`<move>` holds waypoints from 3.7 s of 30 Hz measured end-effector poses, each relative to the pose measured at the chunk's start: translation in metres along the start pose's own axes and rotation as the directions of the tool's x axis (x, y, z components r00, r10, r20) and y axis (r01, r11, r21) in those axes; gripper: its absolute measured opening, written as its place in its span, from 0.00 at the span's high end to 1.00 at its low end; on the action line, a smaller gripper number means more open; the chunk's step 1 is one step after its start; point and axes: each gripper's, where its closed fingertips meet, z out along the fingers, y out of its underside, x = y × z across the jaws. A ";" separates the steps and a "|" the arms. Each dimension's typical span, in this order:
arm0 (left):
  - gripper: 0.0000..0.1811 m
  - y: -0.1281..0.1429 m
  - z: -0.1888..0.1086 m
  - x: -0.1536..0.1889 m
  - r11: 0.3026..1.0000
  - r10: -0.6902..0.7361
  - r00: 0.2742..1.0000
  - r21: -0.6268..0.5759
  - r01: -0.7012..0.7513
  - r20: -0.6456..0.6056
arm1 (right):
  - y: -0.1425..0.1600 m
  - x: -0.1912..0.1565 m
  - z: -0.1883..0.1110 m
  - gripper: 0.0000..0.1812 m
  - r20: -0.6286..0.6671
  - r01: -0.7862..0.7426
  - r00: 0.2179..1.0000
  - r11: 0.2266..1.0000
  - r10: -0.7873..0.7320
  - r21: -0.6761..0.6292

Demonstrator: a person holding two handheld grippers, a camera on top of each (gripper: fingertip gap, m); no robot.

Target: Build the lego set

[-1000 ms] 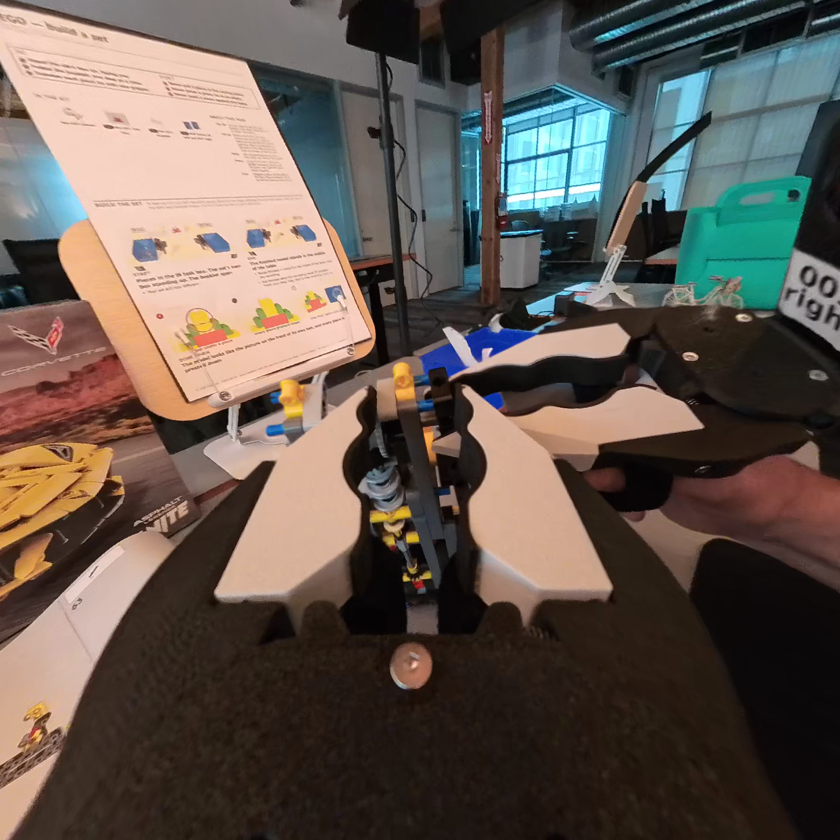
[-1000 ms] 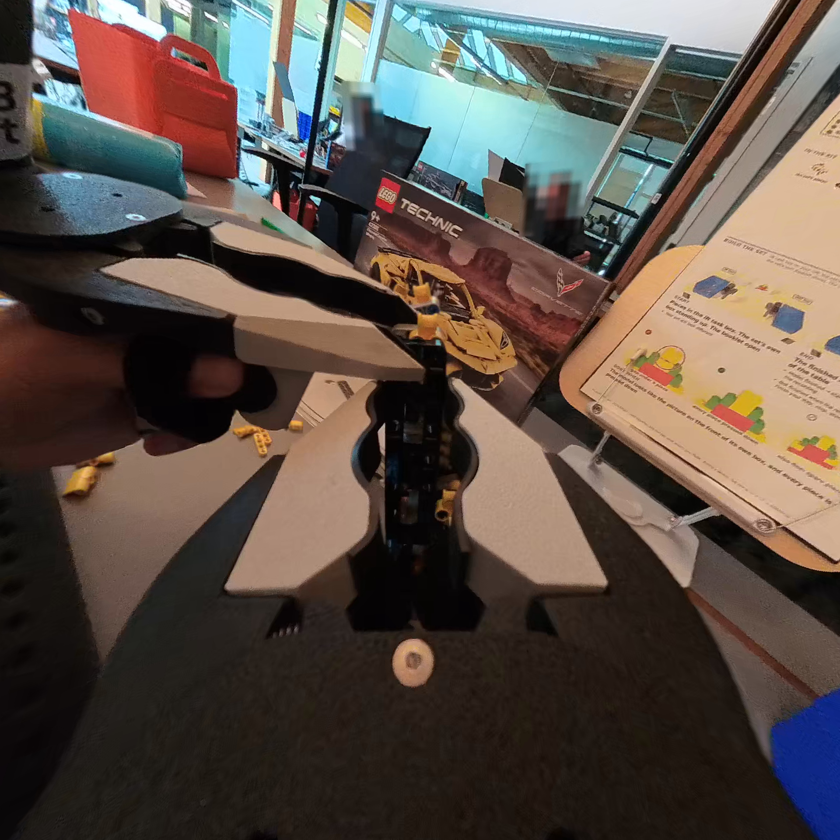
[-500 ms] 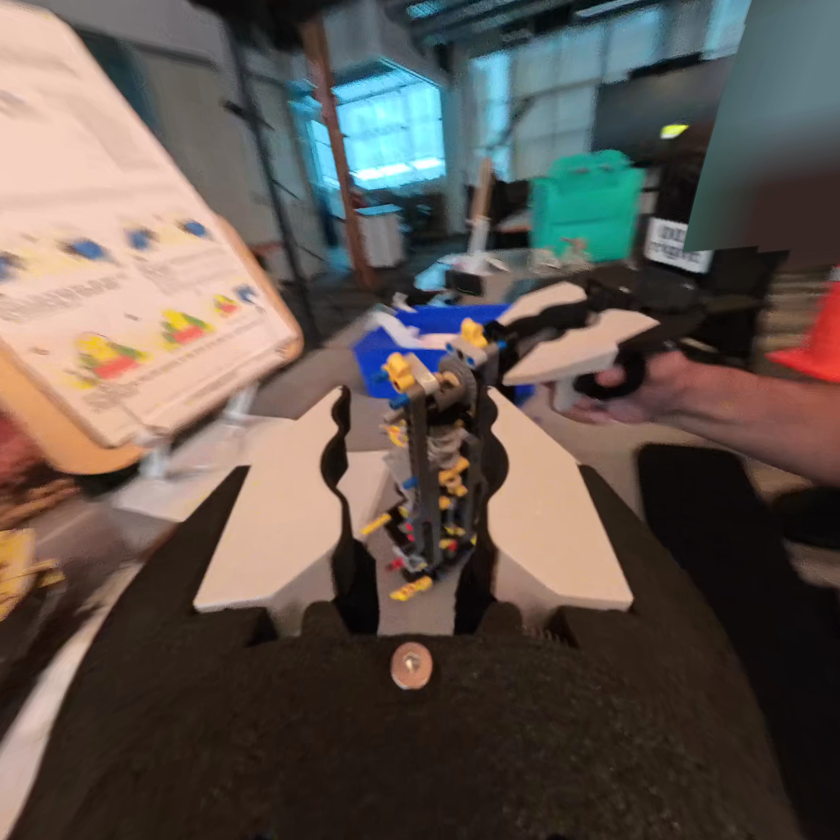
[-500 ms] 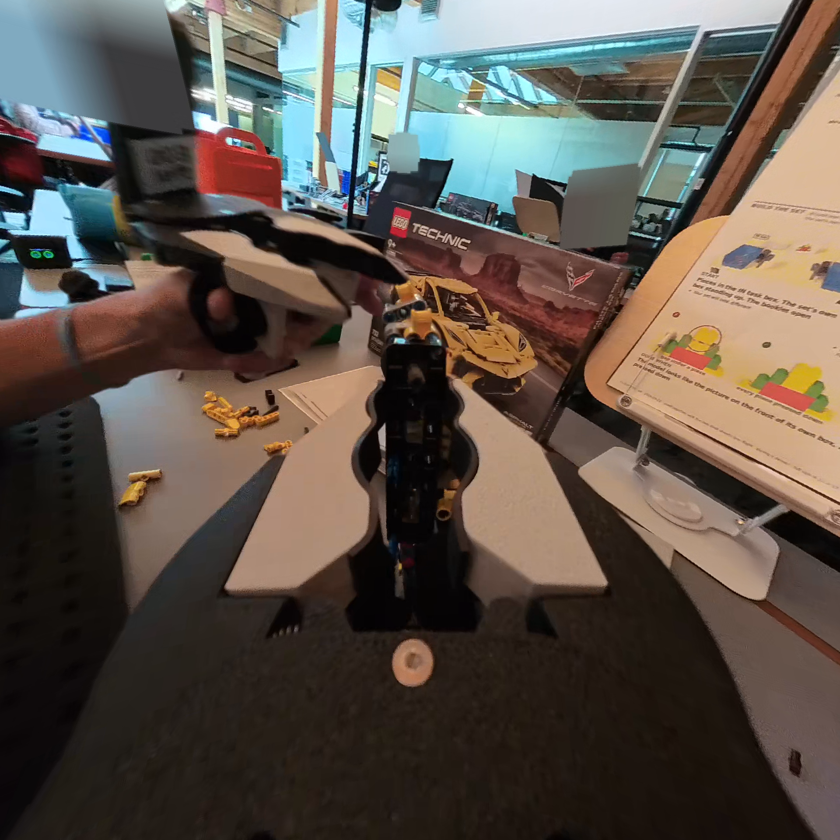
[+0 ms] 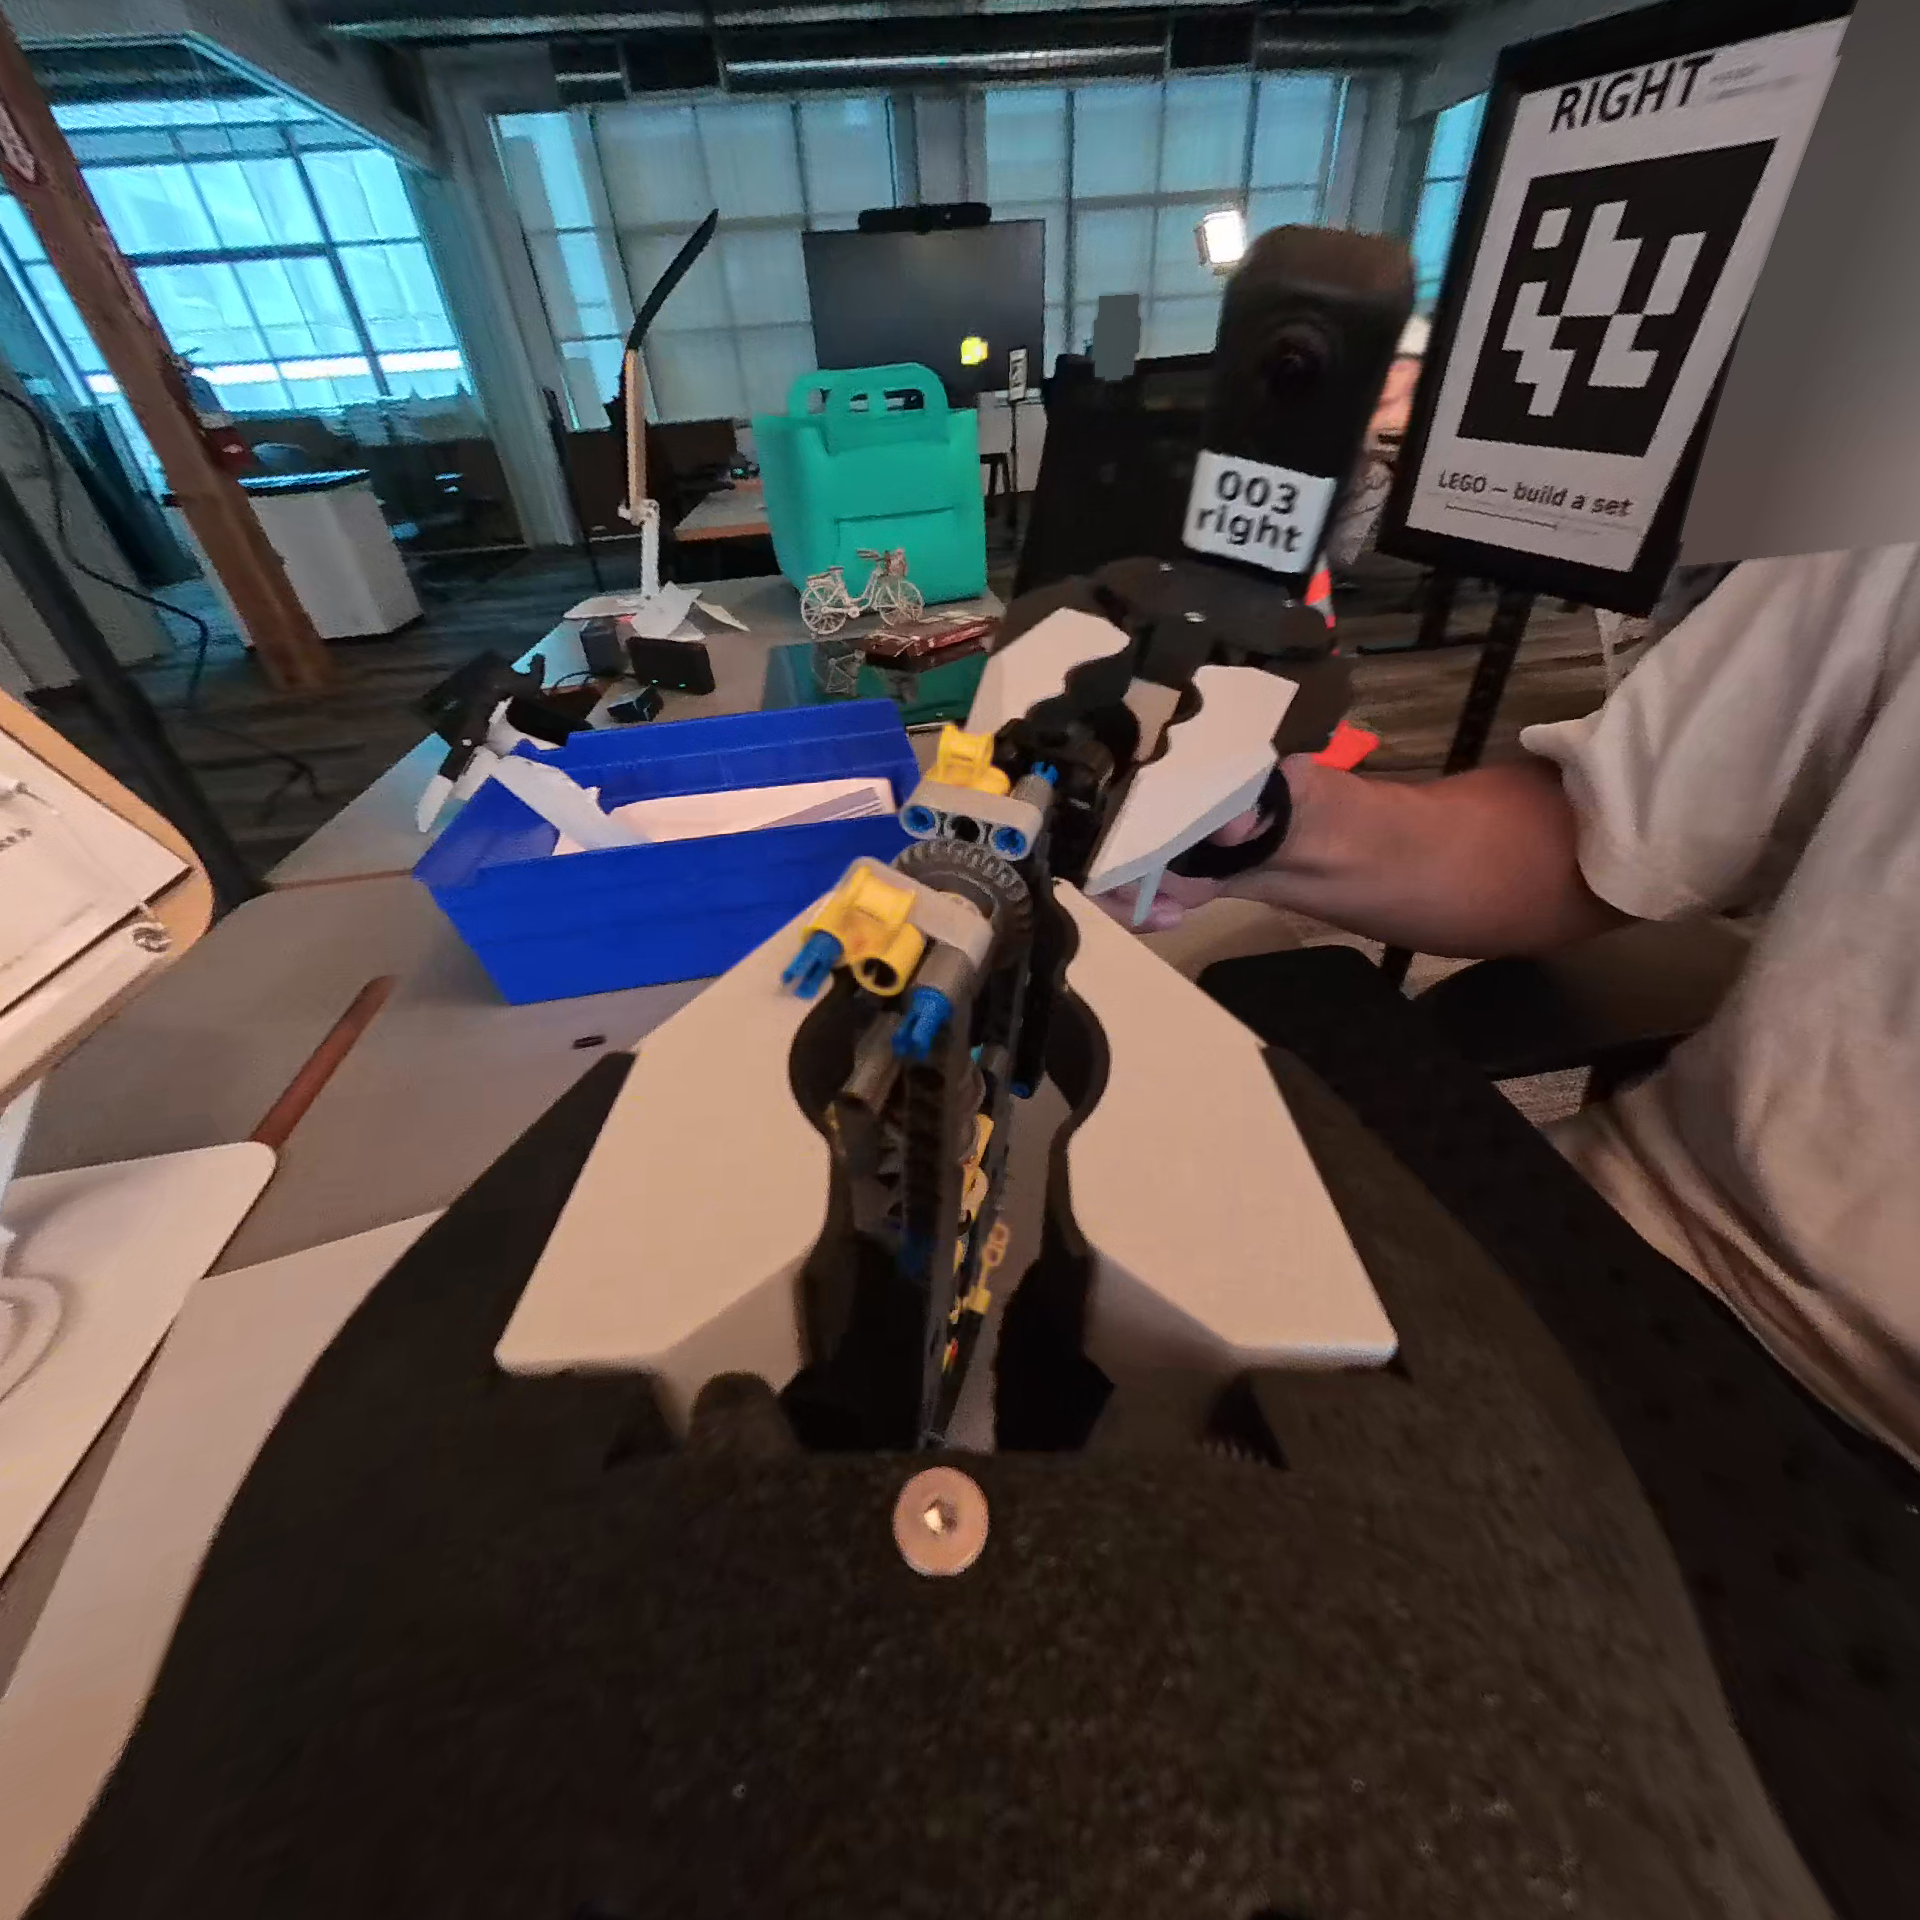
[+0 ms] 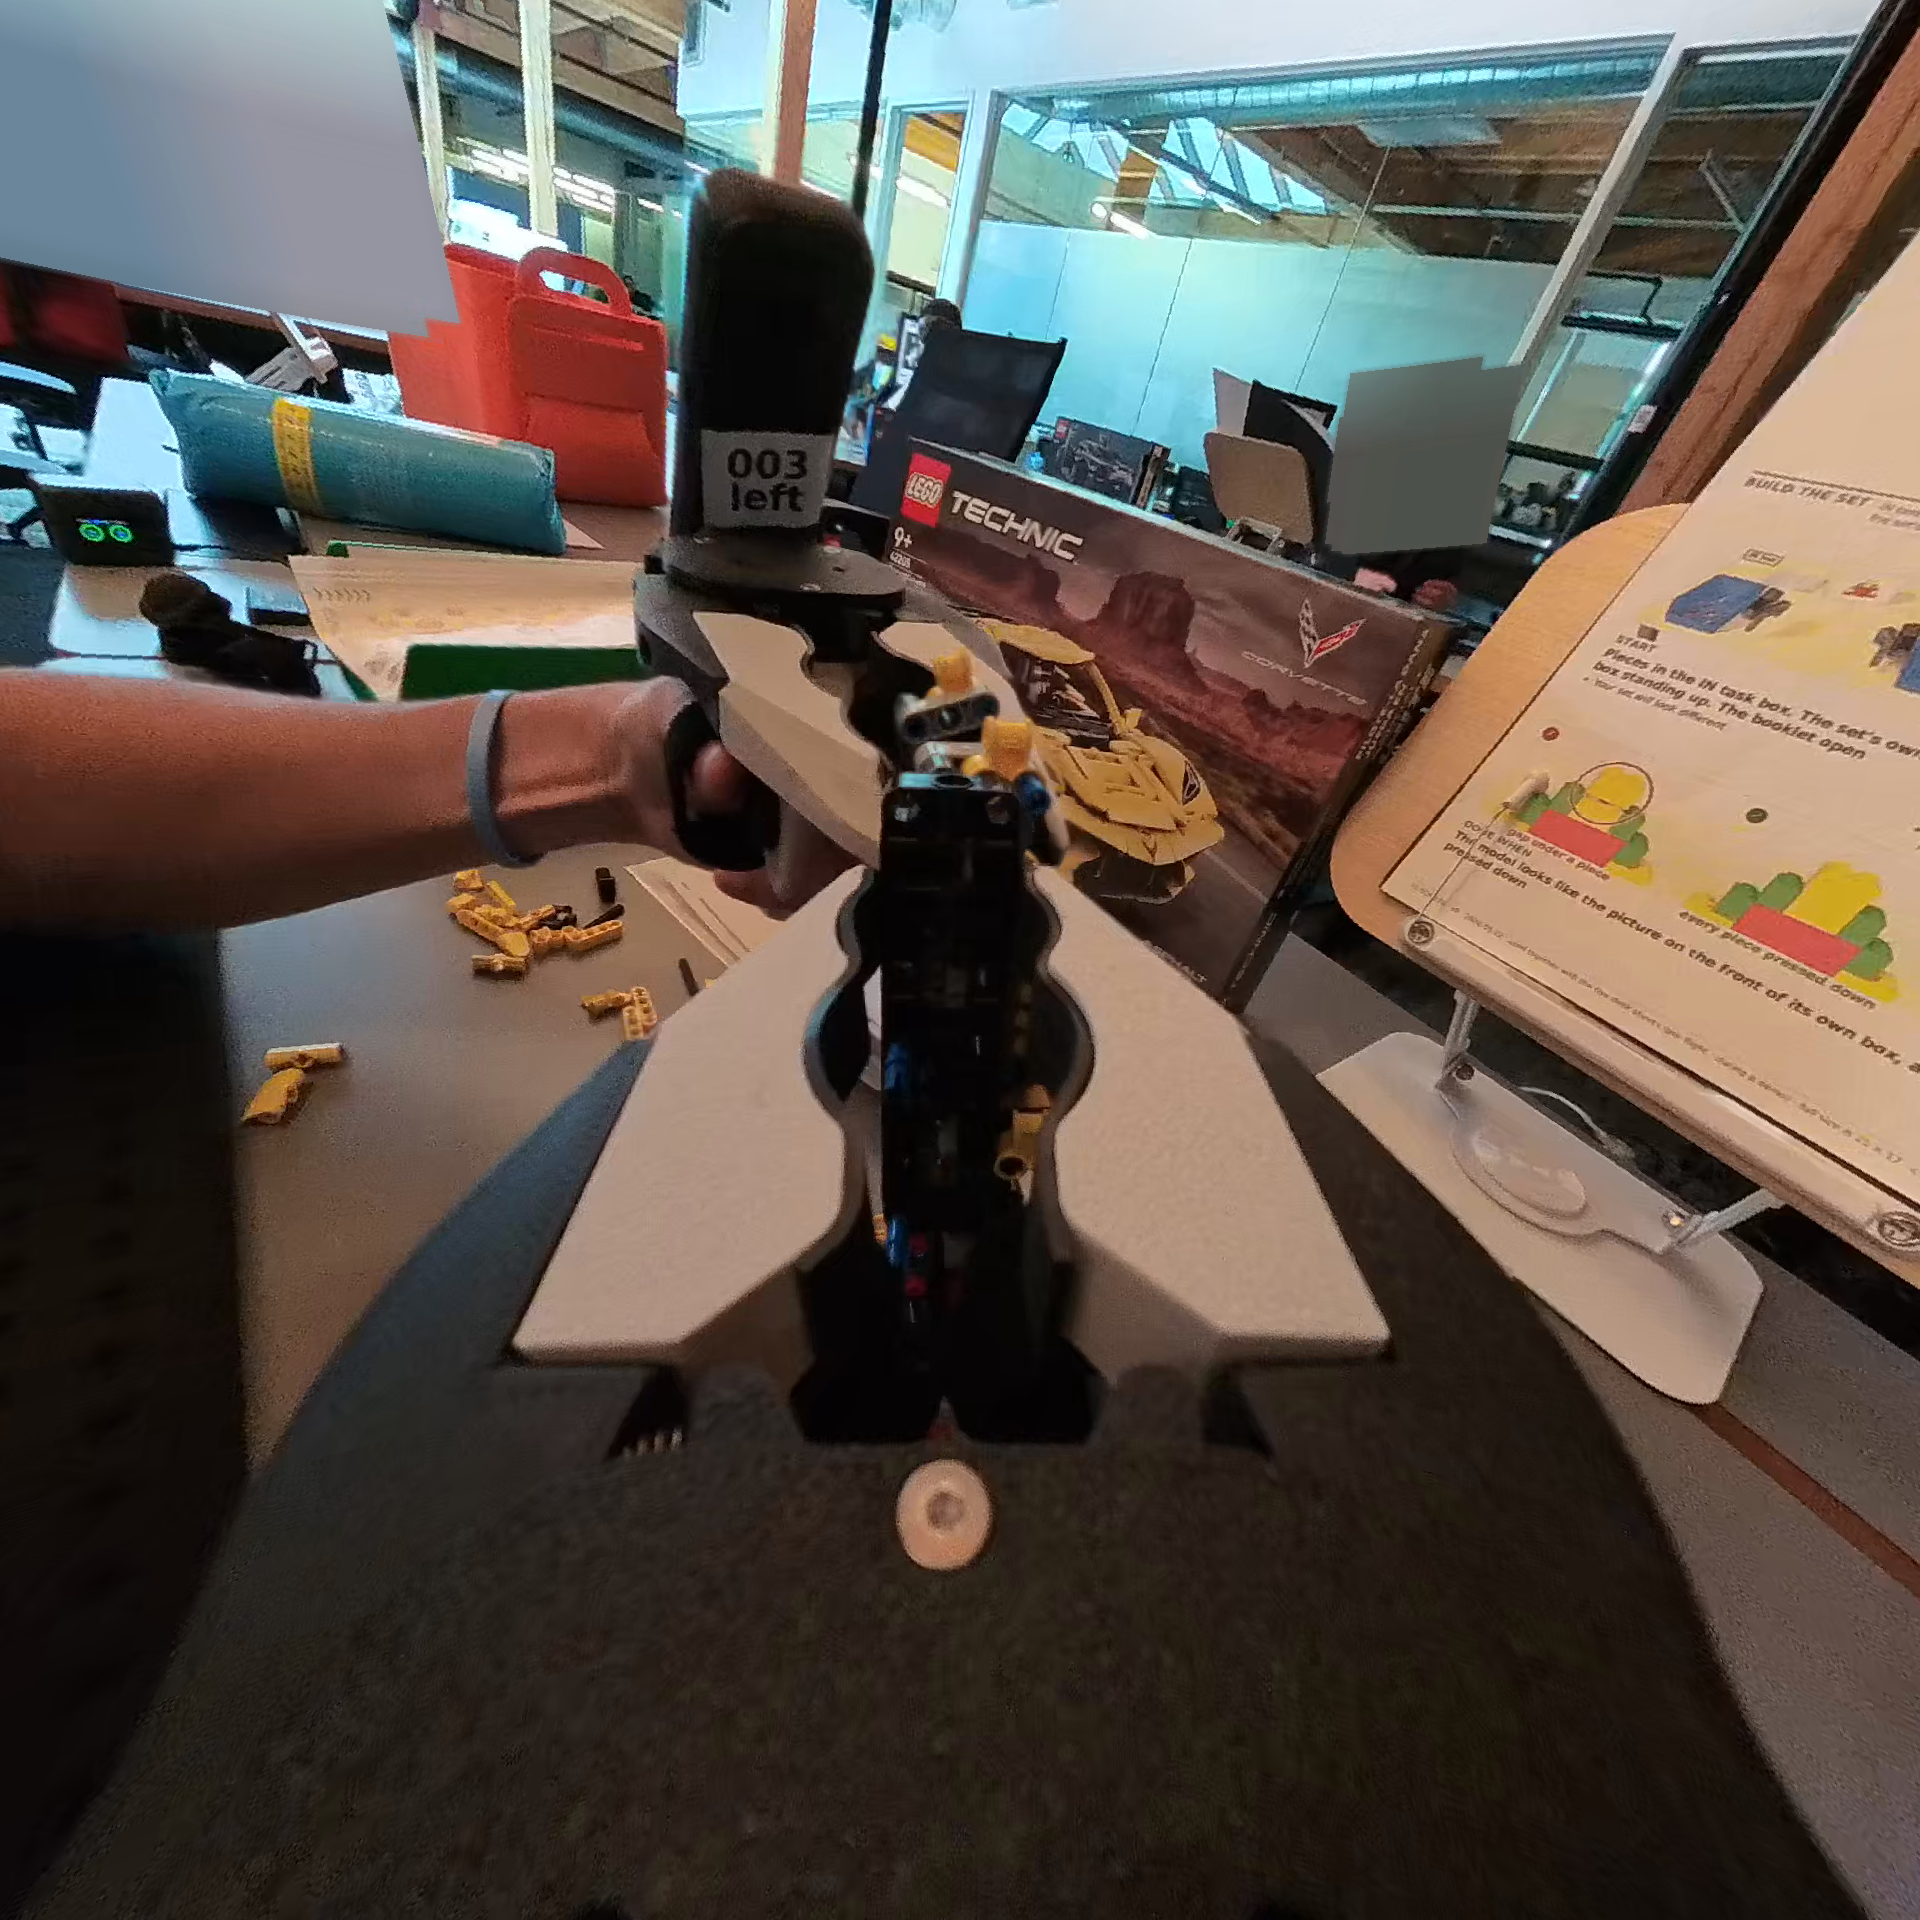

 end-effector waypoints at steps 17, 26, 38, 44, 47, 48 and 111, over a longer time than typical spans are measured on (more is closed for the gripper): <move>0.83 -0.010 0.010 0.037 0.986 -0.131 0.991 -0.103 0.132 0.012 | -0.011 -0.022 -0.026 0.87 0.338 -0.212 0.922 0.977 0.188 0.037; 0.82 -0.006 0.012 0.037 0.987 -0.133 0.991 -0.087 0.132 0.004 | 0.000 -0.018 -0.026 0.87 0.359 -0.312 0.881 0.949 0.309 -0.051; 0.82 -0.005 0.013 0.032 0.985 -0.153 0.987 -0.068 0.157 0.055 | 0.002 -0.016 -0.025 0.87 0.342 -0.331 0.879 0.941 0.333 -0.066; 0.83 -0.004 0.014 0.033 0.985 -0.145 0.987 -0.080 0.150 0.068 | 0.002 -0.018 -0.027 0.87 0.385 -0.396 0.841 0.917 0.380 -0.042; 0.83 0.000 0.015 0.033 0.983 -0.148 0.987 -0.098 0.154 0.068 | 0.002 -0.017 -0.027 0.87 0.403 -0.431 0.820 0.902 0.406 -0.031; 0.83 0.000 0.016 0.033 0.982 -0.154 0.986 -0.096 0.160 0.068 | 0.002 -0.017 -0.028 0.86 0.414 -0.448 0.808 0.893 0.419 -0.030; 0.85 -0.016 0.009 0.039 0.988 -0.150 0.989 0.031 0.151 -0.017 | 0.135 0.001 -0.128 0.86 0.222 0.138 0.964 0.441 0.144 -0.887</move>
